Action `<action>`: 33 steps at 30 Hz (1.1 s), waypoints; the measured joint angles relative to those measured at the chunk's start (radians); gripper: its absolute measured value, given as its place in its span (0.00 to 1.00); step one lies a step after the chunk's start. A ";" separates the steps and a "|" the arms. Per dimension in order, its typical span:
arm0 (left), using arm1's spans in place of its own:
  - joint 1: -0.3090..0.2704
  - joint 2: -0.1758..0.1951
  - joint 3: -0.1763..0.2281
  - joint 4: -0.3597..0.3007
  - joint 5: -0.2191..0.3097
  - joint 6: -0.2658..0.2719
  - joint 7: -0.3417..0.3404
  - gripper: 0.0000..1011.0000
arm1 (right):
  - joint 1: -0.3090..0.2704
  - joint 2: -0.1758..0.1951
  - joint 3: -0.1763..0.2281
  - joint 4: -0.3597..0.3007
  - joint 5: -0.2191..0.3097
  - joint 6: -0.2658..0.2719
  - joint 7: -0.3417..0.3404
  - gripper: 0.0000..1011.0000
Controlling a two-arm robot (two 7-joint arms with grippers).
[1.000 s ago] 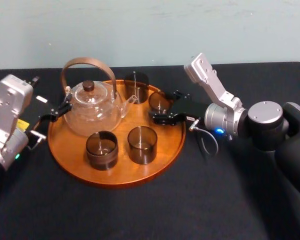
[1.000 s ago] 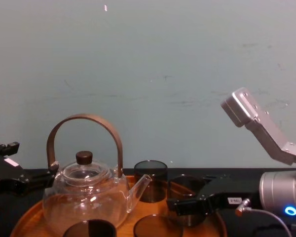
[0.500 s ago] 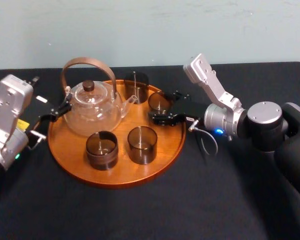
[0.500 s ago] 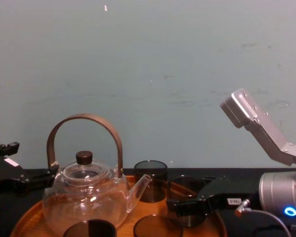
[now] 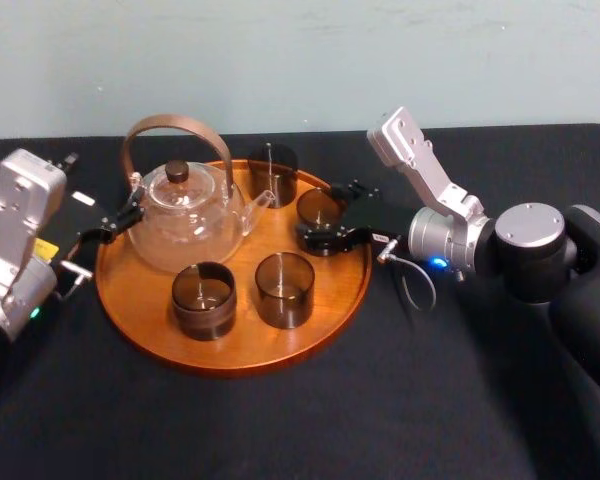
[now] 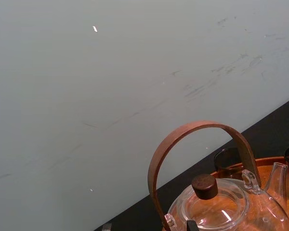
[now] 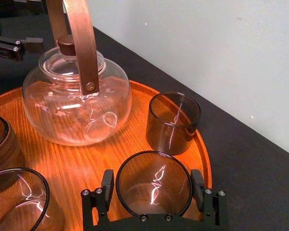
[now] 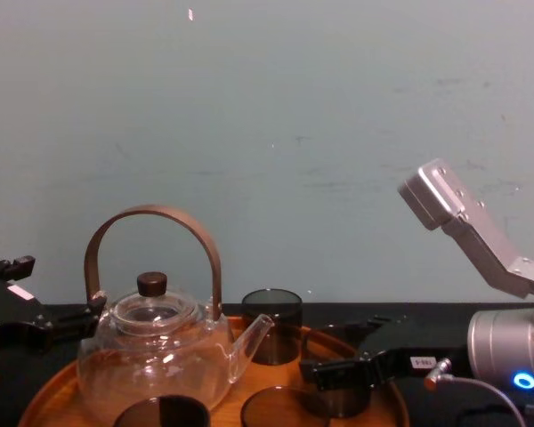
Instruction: Pick up the glass from the table and place it on the tray.
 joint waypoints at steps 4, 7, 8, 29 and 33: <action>0.000 0.000 0.000 0.000 0.000 0.000 0.000 1.00 | -0.001 0.000 0.004 0.000 0.007 0.003 0.005 0.99; 0.000 0.000 0.000 0.000 0.000 0.000 0.000 1.00 | -0.004 0.000 0.008 0.000 0.016 0.010 0.009 0.99; 0.000 0.000 0.000 0.000 0.000 0.000 0.000 1.00 | -0.005 0.000 0.009 0.000 0.017 0.011 0.010 0.99; 0.000 0.000 0.000 0.000 0.000 0.000 0.000 1.00 | -0.051 0.039 0.013 -0.040 0.046 0.037 0.026 0.99; 0.000 0.000 0.000 0.000 0.000 0.000 0.000 1.00 | -0.079 0.070 0.021 -0.092 0.053 0.047 0.021 0.99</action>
